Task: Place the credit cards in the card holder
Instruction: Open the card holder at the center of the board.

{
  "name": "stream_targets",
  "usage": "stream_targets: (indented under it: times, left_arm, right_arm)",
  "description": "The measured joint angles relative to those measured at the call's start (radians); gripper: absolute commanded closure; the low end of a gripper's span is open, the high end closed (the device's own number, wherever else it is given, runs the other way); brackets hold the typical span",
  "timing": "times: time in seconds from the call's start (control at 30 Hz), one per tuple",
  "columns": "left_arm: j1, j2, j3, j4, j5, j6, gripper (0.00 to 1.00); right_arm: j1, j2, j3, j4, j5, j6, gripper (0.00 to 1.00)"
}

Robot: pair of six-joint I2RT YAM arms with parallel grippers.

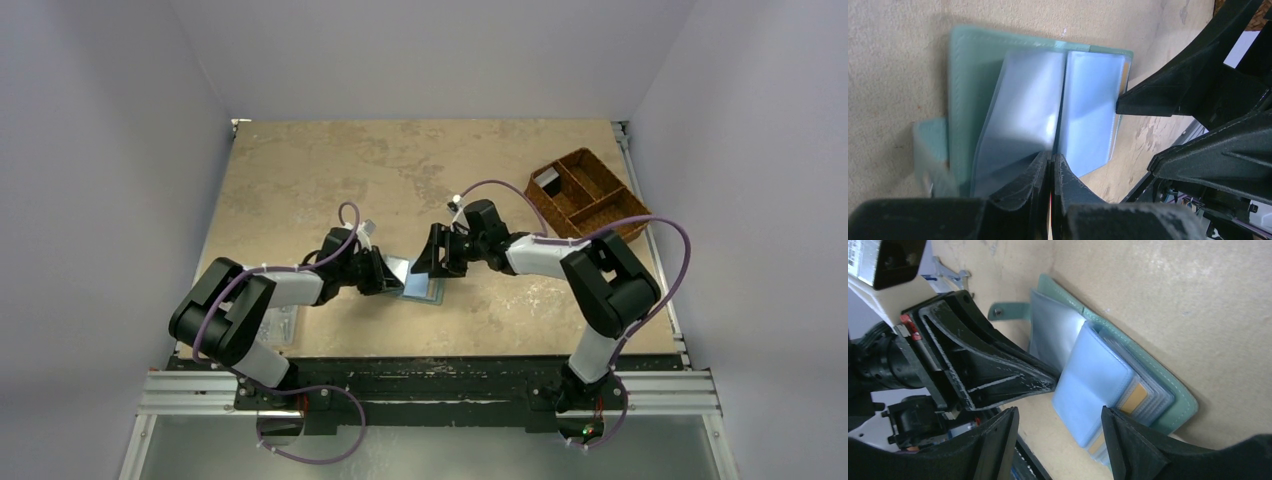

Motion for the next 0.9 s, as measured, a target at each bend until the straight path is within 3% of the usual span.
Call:
stream_targets:
  times: [0.27,0.47,0.73,0.9]
  left_arm:
    - [0.005,0.0,-0.017,0.016,0.01,-0.004,0.97]
    - [0.007,-0.026,-0.02,-0.013,0.01,-0.011,0.89]
    - [0.041,-0.218,0.057,-0.251,-0.126,0.033,1.0]
    - [0.051,-0.158,0.048,-0.286,-0.2,0.033,1.0]
  right_arm:
    - [0.001,0.061,0.011,0.138,-0.029,0.091,0.27]
    - [0.002,0.094,0.013,0.212,-0.038,0.135,0.26]
    - [0.008,0.097,0.013,0.211,-0.052,0.128,0.26]
    - [0.011,0.097,0.015,0.207,-0.055,0.113,0.25]
